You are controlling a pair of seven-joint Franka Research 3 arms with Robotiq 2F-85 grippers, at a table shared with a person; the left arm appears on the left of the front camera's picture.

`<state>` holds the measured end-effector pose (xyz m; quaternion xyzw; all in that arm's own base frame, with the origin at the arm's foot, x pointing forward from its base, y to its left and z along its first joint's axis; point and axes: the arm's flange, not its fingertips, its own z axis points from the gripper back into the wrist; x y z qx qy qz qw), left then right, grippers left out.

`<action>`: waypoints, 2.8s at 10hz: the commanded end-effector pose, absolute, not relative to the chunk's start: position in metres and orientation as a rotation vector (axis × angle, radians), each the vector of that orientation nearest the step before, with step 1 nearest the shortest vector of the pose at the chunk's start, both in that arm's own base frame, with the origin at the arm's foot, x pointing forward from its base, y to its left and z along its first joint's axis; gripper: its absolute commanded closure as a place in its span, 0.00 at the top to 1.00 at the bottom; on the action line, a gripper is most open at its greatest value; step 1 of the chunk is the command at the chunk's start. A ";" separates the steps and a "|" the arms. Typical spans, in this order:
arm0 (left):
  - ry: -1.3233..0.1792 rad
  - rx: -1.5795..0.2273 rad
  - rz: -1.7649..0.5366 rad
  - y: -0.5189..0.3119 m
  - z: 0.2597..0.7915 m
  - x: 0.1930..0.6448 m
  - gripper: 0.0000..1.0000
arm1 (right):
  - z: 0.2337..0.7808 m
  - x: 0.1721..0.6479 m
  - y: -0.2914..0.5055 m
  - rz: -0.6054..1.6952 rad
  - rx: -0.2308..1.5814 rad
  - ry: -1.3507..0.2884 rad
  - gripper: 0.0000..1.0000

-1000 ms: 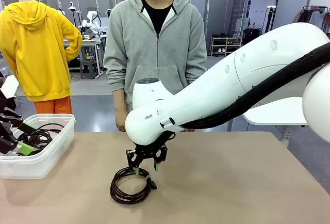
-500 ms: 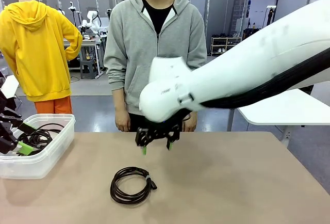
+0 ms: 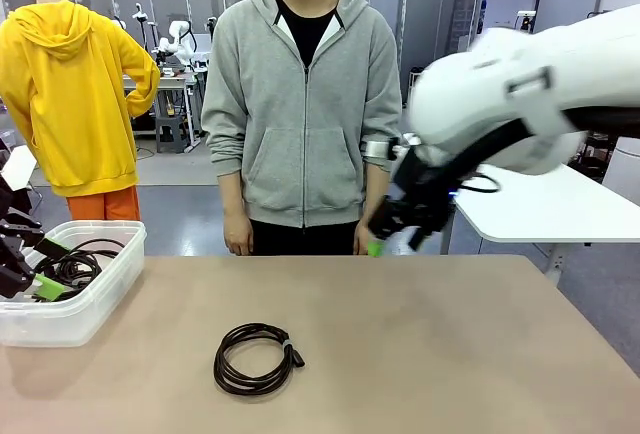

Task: Organize and store the cables.
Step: Place the USB Extension Cable into the Organizing box.

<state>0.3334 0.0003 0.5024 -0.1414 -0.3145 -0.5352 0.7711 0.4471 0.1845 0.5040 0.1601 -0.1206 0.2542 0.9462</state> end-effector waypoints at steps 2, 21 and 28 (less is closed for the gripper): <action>-0.681 -0.311 -1.151 -0.001 0.503 0.333 1.00 | 0.499 0.413 0.084 0.729 0.323 -0.354 1.00; -0.594 -0.346 -1.173 -0.127 0.521 0.368 1.00 | 0.468 0.360 -0.098 0.683 0.308 -0.674 1.00; -0.277 -0.149 -1.157 -0.335 0.499 0.445 1.00 | 0.468 0.360 -0.098 0.683 0.308 -0.674 1.00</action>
